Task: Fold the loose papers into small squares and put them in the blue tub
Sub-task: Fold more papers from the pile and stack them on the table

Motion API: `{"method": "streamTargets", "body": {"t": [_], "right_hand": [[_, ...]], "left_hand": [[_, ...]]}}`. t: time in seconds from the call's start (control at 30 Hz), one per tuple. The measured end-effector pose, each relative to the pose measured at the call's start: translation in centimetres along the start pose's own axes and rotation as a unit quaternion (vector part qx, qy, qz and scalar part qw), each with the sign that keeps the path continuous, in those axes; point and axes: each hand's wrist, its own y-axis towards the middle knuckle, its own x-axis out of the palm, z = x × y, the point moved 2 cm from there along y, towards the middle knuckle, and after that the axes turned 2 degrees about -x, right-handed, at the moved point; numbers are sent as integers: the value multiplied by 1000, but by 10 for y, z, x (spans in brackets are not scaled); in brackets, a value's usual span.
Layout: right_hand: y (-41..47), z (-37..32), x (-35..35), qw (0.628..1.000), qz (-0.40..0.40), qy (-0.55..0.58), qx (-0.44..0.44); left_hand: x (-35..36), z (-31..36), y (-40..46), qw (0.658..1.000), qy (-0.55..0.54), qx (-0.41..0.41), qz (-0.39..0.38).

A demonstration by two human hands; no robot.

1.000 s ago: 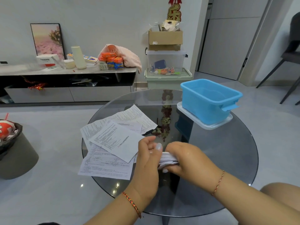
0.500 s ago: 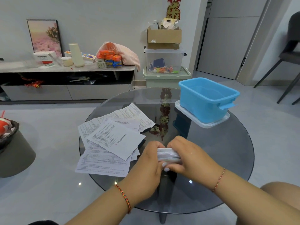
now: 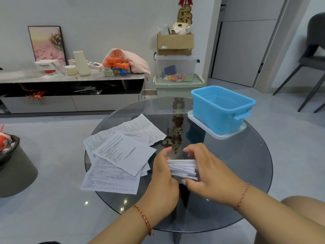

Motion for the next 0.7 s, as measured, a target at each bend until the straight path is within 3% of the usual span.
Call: {"method": "streamTargets", "body": {"t": [0.17, 0.37, 0.57, 0.7], "right_hand": [[-12, 0, 8, 985, -41, 7, 170], [-6, -4, 28, 981, -31, 1, 192], [-3, 6, 10, 979, -29, 105, 172], [0, 15, 4, 984, -27, 57, 166]], "left_hand": [[2, 3, -2, 1000, 17, 0, 12], [11, 3, -2, 999, 14, 11, 32], [6, 0, 0, 999, 16, -3, 27], [3, 0, 0, 999, 22, 21, 10]]}}
